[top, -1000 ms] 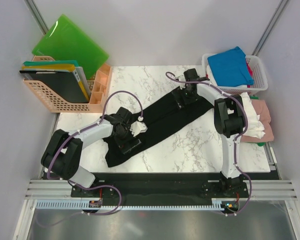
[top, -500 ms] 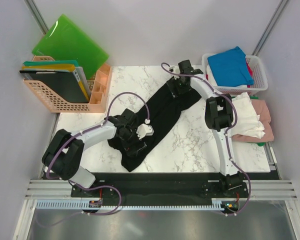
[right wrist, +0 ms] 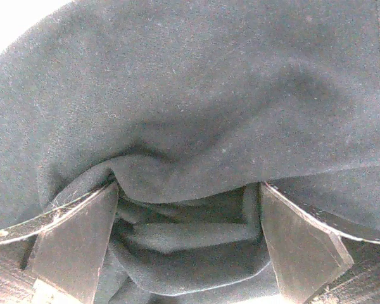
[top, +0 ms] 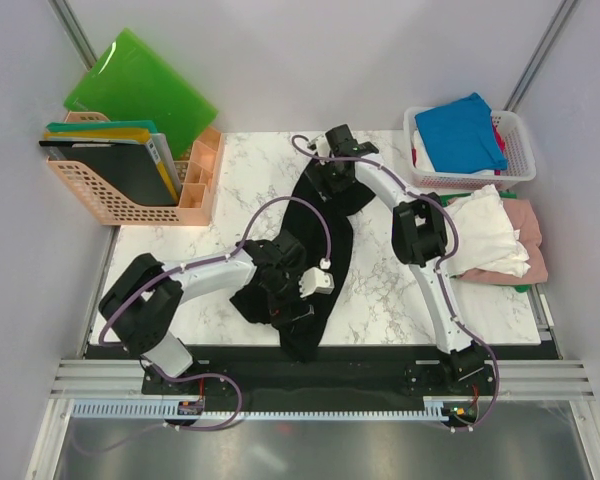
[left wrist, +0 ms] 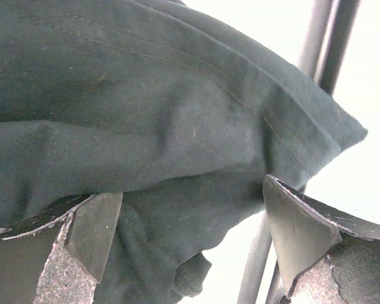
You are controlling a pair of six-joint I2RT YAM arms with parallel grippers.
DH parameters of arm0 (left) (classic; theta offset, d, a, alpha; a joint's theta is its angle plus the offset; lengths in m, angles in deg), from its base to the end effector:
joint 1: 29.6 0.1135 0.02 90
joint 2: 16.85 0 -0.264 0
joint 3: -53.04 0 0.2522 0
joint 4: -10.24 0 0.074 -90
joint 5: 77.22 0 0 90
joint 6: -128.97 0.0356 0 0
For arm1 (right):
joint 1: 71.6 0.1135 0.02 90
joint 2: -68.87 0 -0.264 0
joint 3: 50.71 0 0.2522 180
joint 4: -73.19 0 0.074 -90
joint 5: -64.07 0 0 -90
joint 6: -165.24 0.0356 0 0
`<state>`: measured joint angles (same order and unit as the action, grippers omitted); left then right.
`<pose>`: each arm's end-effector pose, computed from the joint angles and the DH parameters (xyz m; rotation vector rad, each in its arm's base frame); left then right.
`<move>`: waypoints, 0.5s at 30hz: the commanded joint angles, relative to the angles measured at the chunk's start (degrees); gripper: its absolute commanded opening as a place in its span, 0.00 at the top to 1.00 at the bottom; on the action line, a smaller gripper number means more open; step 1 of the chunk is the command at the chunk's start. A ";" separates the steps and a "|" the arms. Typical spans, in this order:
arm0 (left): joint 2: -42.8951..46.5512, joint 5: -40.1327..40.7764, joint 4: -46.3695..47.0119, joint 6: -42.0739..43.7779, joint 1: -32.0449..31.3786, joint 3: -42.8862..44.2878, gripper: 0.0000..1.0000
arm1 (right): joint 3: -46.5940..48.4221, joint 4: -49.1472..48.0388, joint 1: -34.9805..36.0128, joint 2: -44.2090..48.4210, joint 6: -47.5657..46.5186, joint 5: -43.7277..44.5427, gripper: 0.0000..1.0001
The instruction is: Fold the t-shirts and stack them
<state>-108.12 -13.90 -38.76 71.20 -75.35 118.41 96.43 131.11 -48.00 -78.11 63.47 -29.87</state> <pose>0.1841 -0.2119 0.1651 1.8637 2.1598 -0.7159 0.5048 0.2232 0.1654 -0.8094 2.4541 0.1654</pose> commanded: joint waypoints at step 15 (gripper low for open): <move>-8.23 -4.79 -2.81 1.87 -4.60 5.78 0.00 | 0.04 3.39 5.14 -1.57 -3.96 3.15 0.02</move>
<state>-114.41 -18.32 -41.43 71.51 -79.24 125.30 98.09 131.35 -43.30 -78.96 60.94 -29.52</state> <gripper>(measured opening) 0.996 0.982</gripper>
